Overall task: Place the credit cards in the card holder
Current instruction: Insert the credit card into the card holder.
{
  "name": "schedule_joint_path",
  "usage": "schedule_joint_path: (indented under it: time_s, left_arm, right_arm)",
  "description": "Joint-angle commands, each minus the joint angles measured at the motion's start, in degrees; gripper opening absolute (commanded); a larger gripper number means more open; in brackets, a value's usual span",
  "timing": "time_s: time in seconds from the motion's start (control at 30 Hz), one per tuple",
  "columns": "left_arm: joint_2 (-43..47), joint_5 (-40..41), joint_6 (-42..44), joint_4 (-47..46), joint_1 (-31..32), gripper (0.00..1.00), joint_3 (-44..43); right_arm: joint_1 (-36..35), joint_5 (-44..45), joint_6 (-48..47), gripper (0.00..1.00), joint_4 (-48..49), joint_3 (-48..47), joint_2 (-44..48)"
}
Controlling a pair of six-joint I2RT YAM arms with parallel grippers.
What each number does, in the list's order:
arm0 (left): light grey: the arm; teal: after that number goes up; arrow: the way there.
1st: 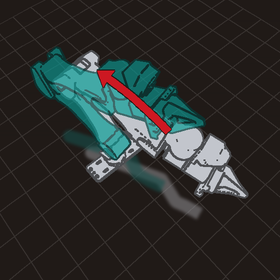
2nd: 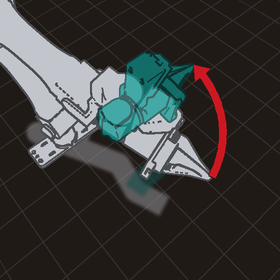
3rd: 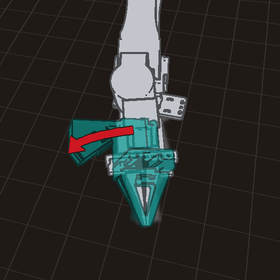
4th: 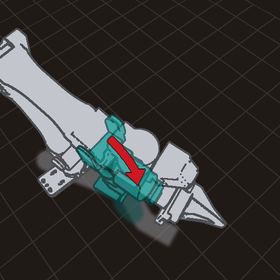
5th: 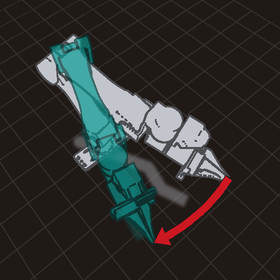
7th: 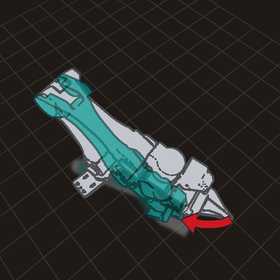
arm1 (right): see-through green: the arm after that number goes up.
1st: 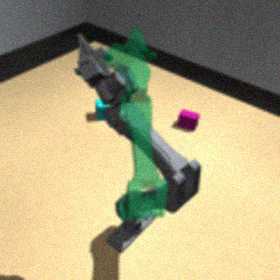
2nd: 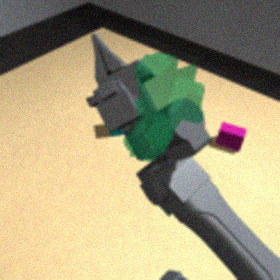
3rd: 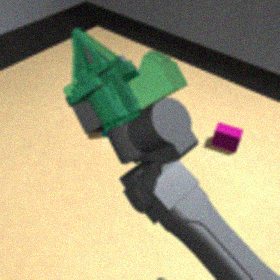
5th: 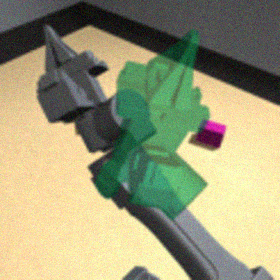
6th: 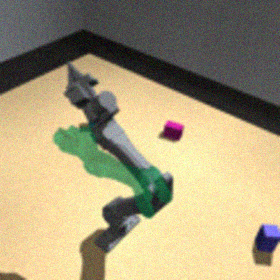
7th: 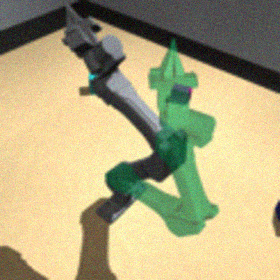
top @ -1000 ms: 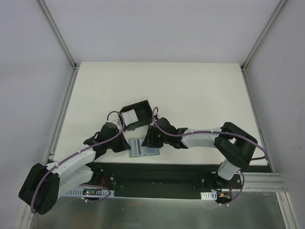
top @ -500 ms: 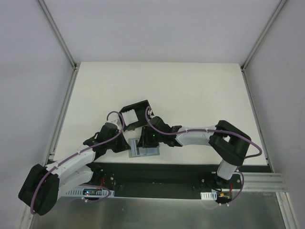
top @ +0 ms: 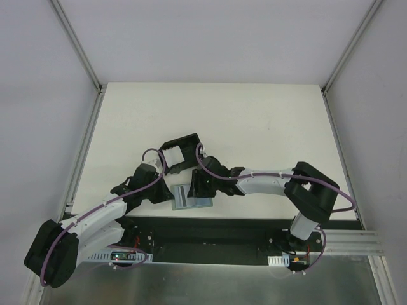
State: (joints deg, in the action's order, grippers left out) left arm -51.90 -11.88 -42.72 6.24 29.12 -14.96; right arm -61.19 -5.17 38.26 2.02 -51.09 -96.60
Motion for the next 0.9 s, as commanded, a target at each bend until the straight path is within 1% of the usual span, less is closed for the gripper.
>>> schedule_joint_path:
  time_s: [0.0, 0.17, 0.37, 0.63, 0.77, 0.87]
  left_arm:
    - [-0.31, 1.07, 0.53, 2.81, -0.65, 0.00, 0.99]
    - [-0.57, 1.07, 0.71, 2.81, -0.65, 0.00, 0.55]
    - [-0.40, 1.16, 0.44, 2.81, -0.65, 0.00, 0.90]
    - [-0.22, 1.07, 0.36, 2.81, -0.65, 0.00, 0.99]
    - [-0.31, 1.07, 0.36, 2.81, -0.65, 0.00, 0.90]
    - [-0.22, 1.07, 0.44, 2.73, -0.65, 0.00, 0.99]
  right_arm:
    - [-0.69, -2.38, -0.64, 0.48, 0.70, -2.17, -2.19]
    - [-0.95, -5.37, 0.06, 0.48, 4.04, -3.31, -3.77]
    - [-1.04, -6.52, -0.12, 0.47, 5.10, -3.93, -4.04]
    - [-0.95, -10.21, -0.20, 0.41, 9.31, -4.28, -4.74]
    - [-1.04, -11.97, -0.91, 0.40, 11.86, -4.54, -5.00]
    - [-0.95, -11.10, -0.56, 0.41, 11.69, -4.02, -4.74]
